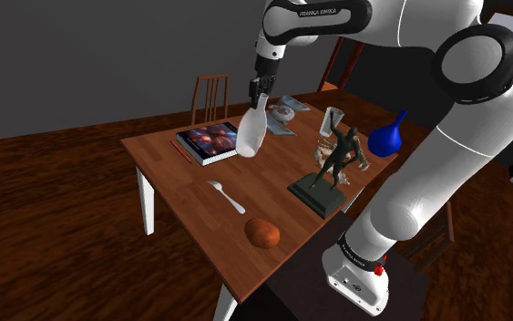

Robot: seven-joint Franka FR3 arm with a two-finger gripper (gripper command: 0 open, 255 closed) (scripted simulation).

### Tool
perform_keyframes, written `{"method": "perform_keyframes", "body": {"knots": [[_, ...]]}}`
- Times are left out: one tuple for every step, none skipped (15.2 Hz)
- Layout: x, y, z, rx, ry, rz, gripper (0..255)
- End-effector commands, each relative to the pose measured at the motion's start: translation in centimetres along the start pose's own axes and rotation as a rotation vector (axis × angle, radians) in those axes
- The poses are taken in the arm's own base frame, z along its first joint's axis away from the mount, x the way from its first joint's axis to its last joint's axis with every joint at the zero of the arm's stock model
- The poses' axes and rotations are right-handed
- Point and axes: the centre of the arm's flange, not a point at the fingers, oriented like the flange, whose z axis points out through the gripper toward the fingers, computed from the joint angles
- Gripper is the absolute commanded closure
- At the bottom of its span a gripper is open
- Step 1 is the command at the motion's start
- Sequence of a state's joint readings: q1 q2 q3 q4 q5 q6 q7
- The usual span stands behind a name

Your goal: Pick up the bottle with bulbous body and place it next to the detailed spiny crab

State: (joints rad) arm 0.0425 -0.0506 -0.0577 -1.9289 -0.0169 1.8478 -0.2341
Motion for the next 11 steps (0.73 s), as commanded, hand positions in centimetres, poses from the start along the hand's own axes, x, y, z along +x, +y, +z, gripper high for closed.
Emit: {"method": "perform_keyframes", "body": {"knots": [[-0.2,-0.1,-1.0,0.0,0.0,0.0,255],[-0.2,-0.1,-1.6,0.0,0.0,0.0,255],[-0.2,-0.1,-2.1,0.0,0.0,0.0,255],[-0.2,-0.1,-2.6,0.0,0.0,0.0,255],[-0.2,-0.1,-3.2,0.0,0.0,0.0,255],[-0.3,-0.1,-3.7,0.0,0.0,0.0,255],[-0.3,-0.1,-4.2,0.0,0.0,0.0,255],[-0.3,-0.1,-4.7,0.0,0.0,0.0,255],[-0.3,-0.1,-5.3,0.0,0.0,0.0,255],[-0.3,0.0,-5.8,0.0,0.0,0.0,255],[-0.3,0.0,-6.3,0.0,0.0,0.0,255]]}}
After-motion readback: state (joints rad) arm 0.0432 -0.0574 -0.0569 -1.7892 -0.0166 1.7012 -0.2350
